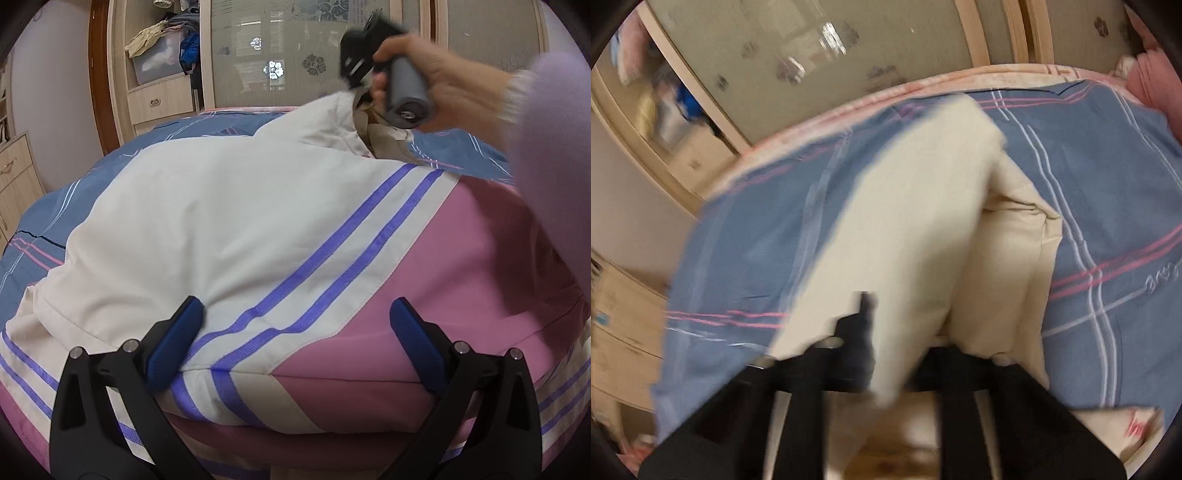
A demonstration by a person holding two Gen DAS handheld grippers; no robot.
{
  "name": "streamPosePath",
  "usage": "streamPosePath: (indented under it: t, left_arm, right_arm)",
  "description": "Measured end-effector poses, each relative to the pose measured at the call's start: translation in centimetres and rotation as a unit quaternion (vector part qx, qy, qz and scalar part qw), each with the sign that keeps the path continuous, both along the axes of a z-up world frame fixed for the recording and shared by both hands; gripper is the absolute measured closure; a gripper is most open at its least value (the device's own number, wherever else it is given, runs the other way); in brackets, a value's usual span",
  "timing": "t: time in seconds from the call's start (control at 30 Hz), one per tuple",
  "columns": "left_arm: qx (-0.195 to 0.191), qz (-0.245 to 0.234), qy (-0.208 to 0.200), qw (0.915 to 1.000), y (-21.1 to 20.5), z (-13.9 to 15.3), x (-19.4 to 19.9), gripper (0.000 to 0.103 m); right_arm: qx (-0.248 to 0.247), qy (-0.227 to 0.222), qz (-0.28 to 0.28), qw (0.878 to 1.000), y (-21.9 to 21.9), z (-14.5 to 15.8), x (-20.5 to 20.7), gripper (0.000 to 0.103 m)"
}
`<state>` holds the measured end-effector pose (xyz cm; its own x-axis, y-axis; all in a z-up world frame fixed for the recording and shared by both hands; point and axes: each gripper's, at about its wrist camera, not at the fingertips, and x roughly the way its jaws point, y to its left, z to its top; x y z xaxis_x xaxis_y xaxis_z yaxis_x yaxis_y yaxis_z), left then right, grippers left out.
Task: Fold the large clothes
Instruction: 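Grasp the cream hood with the right tool and fold it over the jacket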
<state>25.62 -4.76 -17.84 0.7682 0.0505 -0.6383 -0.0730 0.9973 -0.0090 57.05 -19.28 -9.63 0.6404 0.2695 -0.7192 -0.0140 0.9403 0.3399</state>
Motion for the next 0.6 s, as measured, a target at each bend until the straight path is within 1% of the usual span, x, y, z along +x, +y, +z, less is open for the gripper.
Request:
streamPosePath:
  t: [0.03,0.07,0.13,0.17,0.23,0.27,0.3,0.33,0.37,0.4,0.43,0.47,0.5,0.53,0.57,0.6]
  left_arm:
    - [-0.002,0.0,0.0,1.0,0.0,0.0,0.0,0.002]
    - [-0.003,-0.001,0.0,1.0,0.1,0.0,-0.1,0.002]
    - [-0.005,-0.001,0.0,1.0,0.2,0.0,-0.2,0.002]
    - [-0.006,-0.001,0.0,1.0,0.3,0.0,-0.2,0.002]
    - [-0.01,-0.003,-0.002,0.9999,0.4,0.1,-0.4,0.002]
    - [-0.016,-0.005,-0.005,0.9998,0.7,0.3,-0.6,0.002]
    - [-0.034,-0.01,-0.014,0.9993,1.3,0.7,-1.2,0.002]
    - [-0.057,-0.011,-0.02,0.9981,2.3,1.5,-2.0,0.002]
    - [-0.069,-0.001,-0.023,0.9973,3.1,2.1,-3.0,0.002]
    - [-0.082,0.017,-0.027,0.9961,4.4,2.8,-4.4,0.002]
    - [-0.092,0.046,-0.034,0.9942,6.2,3.6,-6.5,0.002]
    - [-0.096,0.065,-0.041,0.9924,7.6,4.0,-8.1,0.002]
    - [-0.097,0.076,-0.045,0.9914,8.5,4.1,-9.2,0.002]
    - [-0.094,0.091,-0.044,0.9904,10.0,4.1,-10.7,0.002]
    - [-0.092,0.097,-0.039,0.9902,10.9,4.0,-11.4,0.002]
    - [-0.09,0.103,-0.033,0.9901,11.9,3.7,-12.3,0.002]
  right_arm:
    - [-0.013,-0.047,0.017,0.999,0.2,2.3,-3.1,0.1]
    - [-0.018,-0.079,0.031,0.996,0.4,4.0,-5.5,0.1]
    - [-0.02,-0.135,0.061,0.989,0.3,7.4,-11.9,0.1]
    - [-0.02,-0.151,0.069,0.986,0.1,8.5,-14.6,0.1]
    - [-0.03,-0.184,0.084,0.979,-0.1,10.2,-22.6,0.099]
    - [-0.032,-0.19,0.09,0.977,-0.2,10.3,-26.3,0.099]
    - [-0.031,-0.189,0.093,0.977,-0.3,10.0,-28.7,0.099]
    - [-0.026,-0.172,0.096,0.98,-0.4,9.1,-31.5,0.098]
    - [-0.019,-0.157,0.101,0.982,-0.4,8.2,-33.0,0.095]
    - [-0.005,-0.135,0.111,0.985,-0.5,6.9,-35.1,0.089]
    - [0.009,-0.102,0.127,0.987,-0.6,5.2,-36.9,0.072]
    - [0.019,-0.066,0.144,0.987,-0.6,3.6,-38.0,0.059]
    - [0.033,-0.035,0.156,0.987,-0.7,2.2,-38.8,0.039]
    - [0.052,-0.008,0.172,0.984,-0.9,0.9,-39.9,0.036]
    - [0.06,-0.001,0.191,0.98,-1.0,0.4,-41.0,0.036]
    - [0.056,-0.006,0.205,0.977,-0.9,0.3,-42.2,0.036]
